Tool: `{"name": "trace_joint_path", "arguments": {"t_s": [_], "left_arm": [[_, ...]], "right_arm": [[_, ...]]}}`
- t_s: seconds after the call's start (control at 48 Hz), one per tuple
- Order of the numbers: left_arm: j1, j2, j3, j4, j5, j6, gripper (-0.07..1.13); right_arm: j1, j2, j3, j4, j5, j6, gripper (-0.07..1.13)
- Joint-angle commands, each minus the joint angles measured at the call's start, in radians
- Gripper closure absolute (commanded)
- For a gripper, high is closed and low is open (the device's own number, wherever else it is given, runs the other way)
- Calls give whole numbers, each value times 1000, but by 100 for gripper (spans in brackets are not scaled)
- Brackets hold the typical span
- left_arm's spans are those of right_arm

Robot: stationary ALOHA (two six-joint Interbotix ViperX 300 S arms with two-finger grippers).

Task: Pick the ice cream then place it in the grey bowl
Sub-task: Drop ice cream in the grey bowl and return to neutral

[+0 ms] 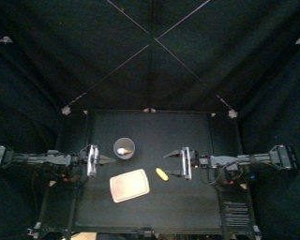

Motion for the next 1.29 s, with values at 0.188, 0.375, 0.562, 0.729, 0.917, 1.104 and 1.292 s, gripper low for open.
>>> {"name": "trace_joint_path", "arguments": {"t_s": [0.188, 0.375, 0.562, 0.729, 0.917, 1.104, 1.292], "left_arm": [[6, 3, -12, 2, -6, 2, 108], [8, 3, -8, 2, -8, 2, 108], [15, 3, -5, 2, -6, 0, 108], [14, 3, -5, 2, -6, 2, 108], [15, 3, -5, 2, -6, 2, 108], [15, 3, -5, 2, -6, 2, 108], [17, 3, -5, 0, -6, 2, 108]], "right_arm": [[15, -252, 141, -17, -15, 5, 2], [35, -305, 187, -20, -14, 6, 2], [44, -305, 192, -26, -11, 5, 2], [43, -305, 192, -26, -9, 5, 2], [37, -305, 192, -31, -9, 3, 2], [35, -305, 196, -43, -9, 3, 2], [35, -307, 202, -58, -9, 3, 2]]}}
